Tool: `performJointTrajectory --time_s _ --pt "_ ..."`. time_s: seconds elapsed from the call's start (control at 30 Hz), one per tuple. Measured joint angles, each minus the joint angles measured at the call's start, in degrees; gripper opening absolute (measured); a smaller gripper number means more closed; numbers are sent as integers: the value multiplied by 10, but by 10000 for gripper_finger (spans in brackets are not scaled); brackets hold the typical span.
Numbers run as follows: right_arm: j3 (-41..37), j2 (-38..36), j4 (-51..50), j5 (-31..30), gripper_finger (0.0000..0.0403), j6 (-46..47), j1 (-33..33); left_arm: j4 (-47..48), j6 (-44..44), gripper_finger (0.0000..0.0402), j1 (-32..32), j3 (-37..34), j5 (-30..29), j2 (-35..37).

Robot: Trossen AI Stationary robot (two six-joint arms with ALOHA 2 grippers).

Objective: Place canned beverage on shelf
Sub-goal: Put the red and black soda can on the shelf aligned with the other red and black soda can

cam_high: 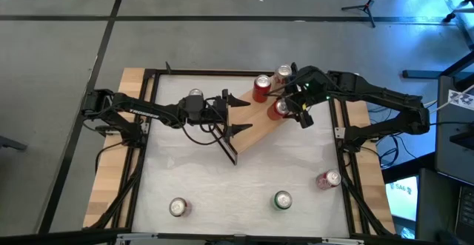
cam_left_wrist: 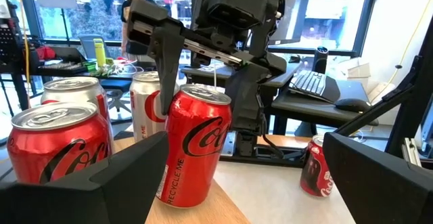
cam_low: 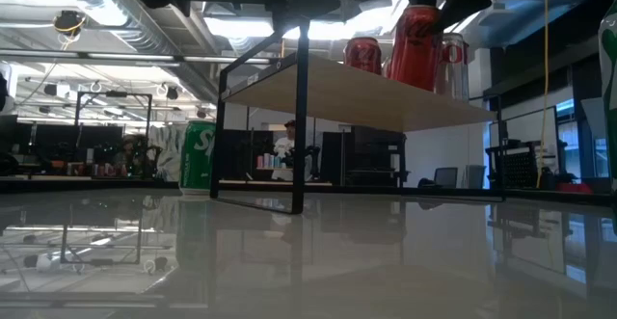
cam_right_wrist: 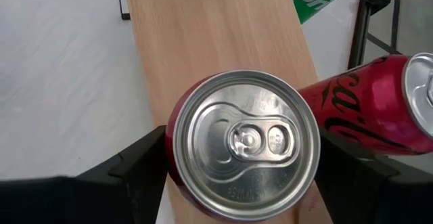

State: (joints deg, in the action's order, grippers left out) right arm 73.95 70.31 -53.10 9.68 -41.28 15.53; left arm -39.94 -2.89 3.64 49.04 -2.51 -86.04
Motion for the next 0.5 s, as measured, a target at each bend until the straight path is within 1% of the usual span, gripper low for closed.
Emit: performJointTrajectory --time_s 0.5 --pt "-1 10 17 -1 301 4 0 0 0 380 0 0 0 0"
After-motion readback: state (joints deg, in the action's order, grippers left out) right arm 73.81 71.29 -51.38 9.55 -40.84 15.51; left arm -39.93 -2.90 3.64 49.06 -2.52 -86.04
